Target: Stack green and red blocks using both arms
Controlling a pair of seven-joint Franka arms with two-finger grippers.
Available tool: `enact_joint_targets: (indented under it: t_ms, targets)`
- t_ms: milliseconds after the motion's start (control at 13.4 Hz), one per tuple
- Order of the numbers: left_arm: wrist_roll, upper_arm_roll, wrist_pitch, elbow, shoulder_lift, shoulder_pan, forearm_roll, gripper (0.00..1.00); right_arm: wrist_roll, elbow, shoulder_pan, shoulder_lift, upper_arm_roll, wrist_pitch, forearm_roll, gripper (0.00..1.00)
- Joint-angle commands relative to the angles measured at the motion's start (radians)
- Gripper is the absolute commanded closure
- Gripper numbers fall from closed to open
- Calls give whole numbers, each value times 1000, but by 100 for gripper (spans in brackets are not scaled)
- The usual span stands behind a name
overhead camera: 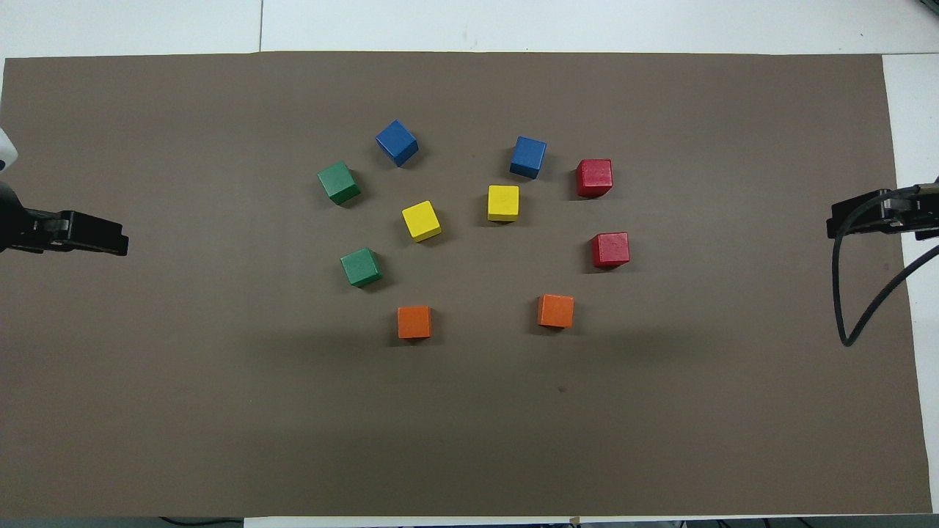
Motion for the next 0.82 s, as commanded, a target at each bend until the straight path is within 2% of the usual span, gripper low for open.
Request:
enact_joint_targets:
  t_ms: [0,597,746]
  targets:
    - [15,-5,-12,-8,-11,7,16,0,22,-36,-6,-28,9,23,14,0]
    - [5,-2,-22,-5,-11,14,16,0,20,-36,-6,-28,12,25,15,0]
    - [-10,5,-21,-11,-14,21,15,0,25,-48,-6,-23,12,32,62,0]
